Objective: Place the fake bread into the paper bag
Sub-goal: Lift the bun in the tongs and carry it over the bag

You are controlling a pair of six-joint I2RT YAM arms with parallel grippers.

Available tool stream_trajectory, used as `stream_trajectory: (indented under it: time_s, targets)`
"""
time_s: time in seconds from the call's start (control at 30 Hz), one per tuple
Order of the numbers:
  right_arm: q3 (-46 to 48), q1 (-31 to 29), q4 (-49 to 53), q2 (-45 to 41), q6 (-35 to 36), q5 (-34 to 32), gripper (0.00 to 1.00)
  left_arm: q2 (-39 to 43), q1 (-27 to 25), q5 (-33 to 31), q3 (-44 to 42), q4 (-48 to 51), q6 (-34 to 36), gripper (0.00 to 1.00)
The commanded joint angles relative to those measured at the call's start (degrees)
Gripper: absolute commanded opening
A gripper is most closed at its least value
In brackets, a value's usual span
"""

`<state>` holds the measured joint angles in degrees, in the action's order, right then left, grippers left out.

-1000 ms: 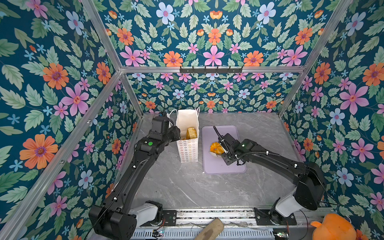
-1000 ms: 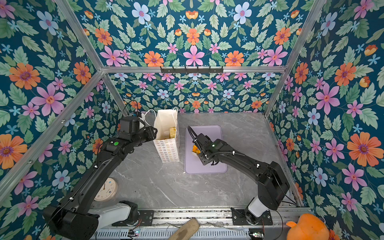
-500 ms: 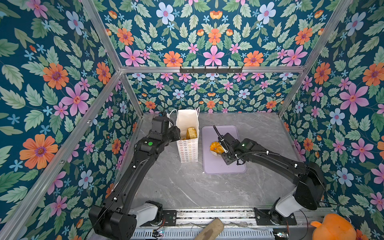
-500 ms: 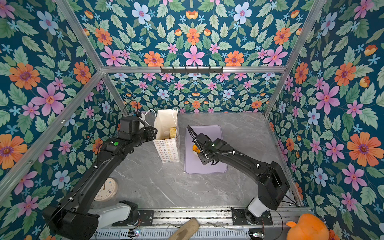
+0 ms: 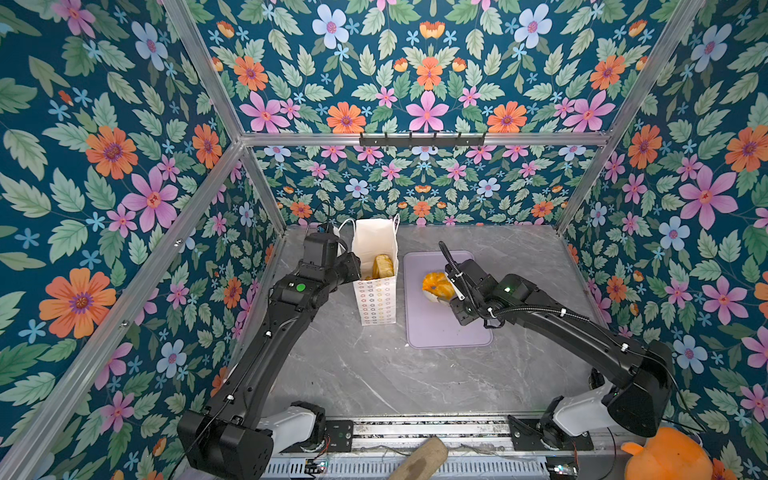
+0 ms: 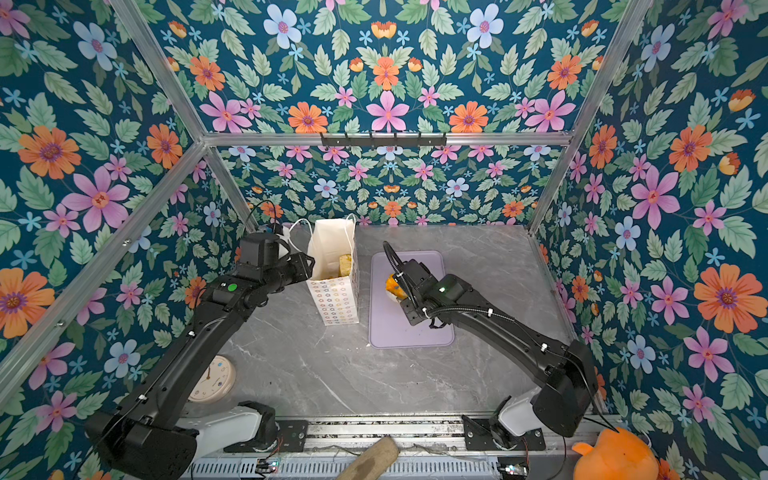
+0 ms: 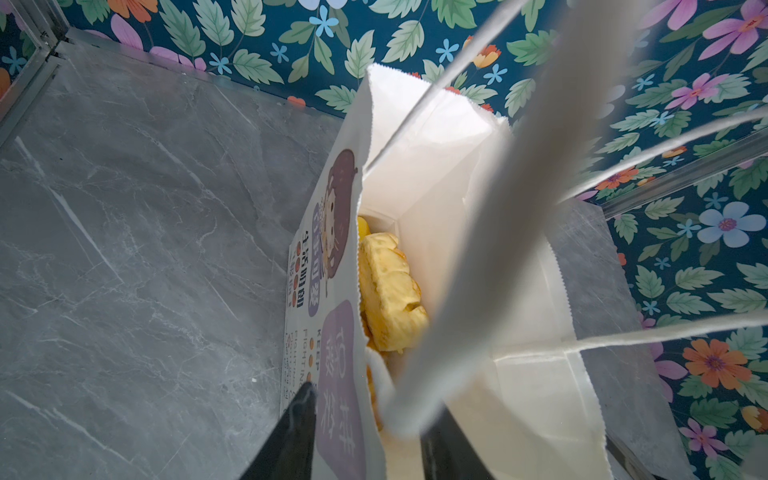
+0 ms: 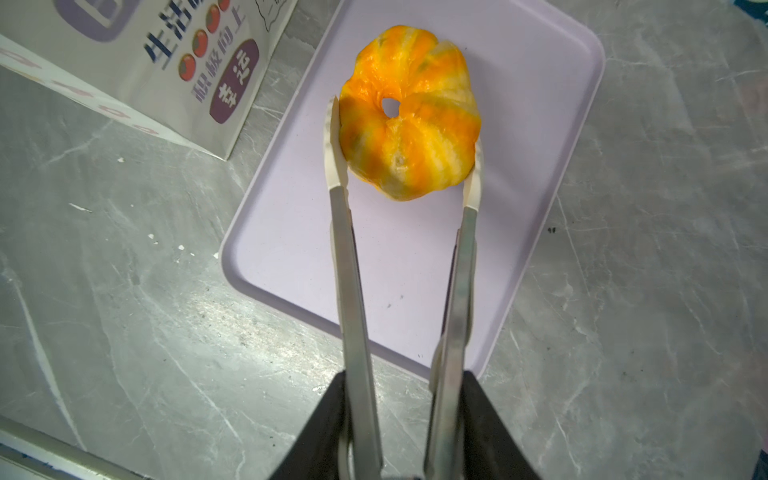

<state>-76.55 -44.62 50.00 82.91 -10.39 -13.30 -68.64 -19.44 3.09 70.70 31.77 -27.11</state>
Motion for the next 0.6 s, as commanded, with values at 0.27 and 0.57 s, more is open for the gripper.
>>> stream_trajectory:
  time_s: [0.27,0.57]
  targets:
    - [-10.5,0.0,9.5,-7.1,-2.2,-3.5,0.37,-0.1,0.1,0.2,0.1,-0.8,-0.1,0.42]
    - [-20.9,0.0,13.6,-9.5,-4.0,-0.4,0.37,-0.7,0.1,0.9,0.8,-1.0,-0.4,0.42]
